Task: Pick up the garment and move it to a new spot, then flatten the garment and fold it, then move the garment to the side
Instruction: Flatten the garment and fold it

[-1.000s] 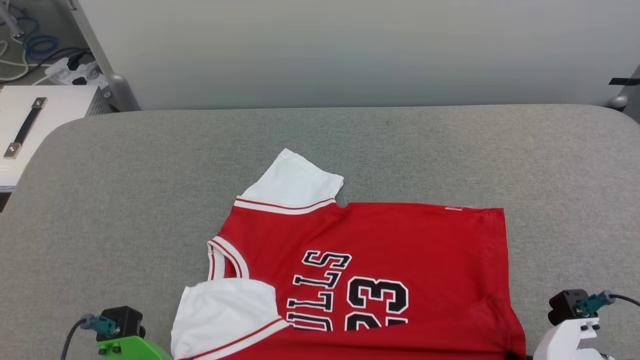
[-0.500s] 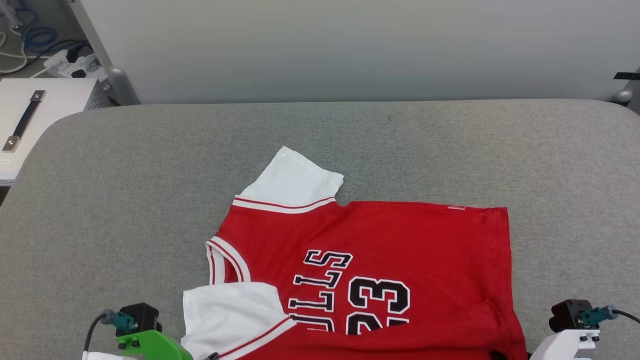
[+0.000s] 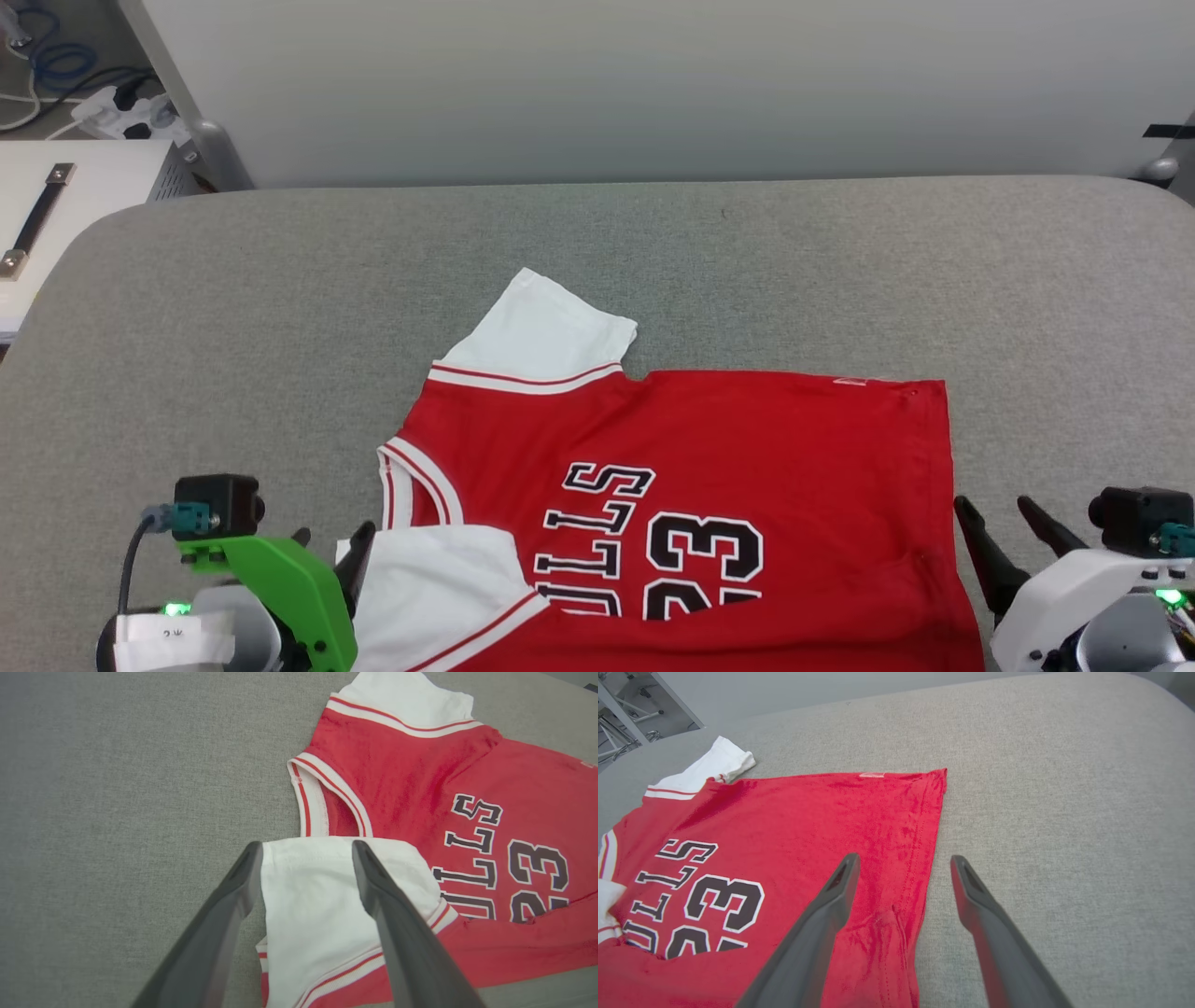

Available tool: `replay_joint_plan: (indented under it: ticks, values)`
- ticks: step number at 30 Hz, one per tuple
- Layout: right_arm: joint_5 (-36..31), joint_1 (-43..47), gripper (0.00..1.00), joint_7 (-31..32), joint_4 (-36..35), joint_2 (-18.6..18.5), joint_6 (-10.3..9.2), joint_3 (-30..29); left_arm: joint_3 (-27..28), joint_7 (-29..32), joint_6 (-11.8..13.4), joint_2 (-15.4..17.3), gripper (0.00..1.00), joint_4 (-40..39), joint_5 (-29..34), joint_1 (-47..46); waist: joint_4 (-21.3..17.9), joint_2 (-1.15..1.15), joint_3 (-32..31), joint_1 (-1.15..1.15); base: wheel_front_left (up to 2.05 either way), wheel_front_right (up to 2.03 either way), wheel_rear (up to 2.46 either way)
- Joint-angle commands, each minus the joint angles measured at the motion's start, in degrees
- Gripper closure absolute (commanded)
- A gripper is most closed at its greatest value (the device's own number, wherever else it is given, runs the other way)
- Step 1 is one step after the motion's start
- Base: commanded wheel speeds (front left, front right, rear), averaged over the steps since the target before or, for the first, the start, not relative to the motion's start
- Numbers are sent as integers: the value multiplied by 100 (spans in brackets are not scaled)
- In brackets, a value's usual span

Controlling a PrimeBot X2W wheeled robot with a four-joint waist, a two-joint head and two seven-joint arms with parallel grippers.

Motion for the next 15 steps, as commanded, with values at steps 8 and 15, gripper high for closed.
replay_joint_plan:
  ticks: [8,15]
  values:
    - [-342,-593,0,-658,-557,189,-5,-221,91,-671,41,-246,0,81,661,-1000,-227,0,690,0,0,0,0]
    - [-384,-981,0,-850,-706,230,-5,-291,-1,-564,-294,-467,0,542,846,-2229,-480,0,1264,0,0,0,0]
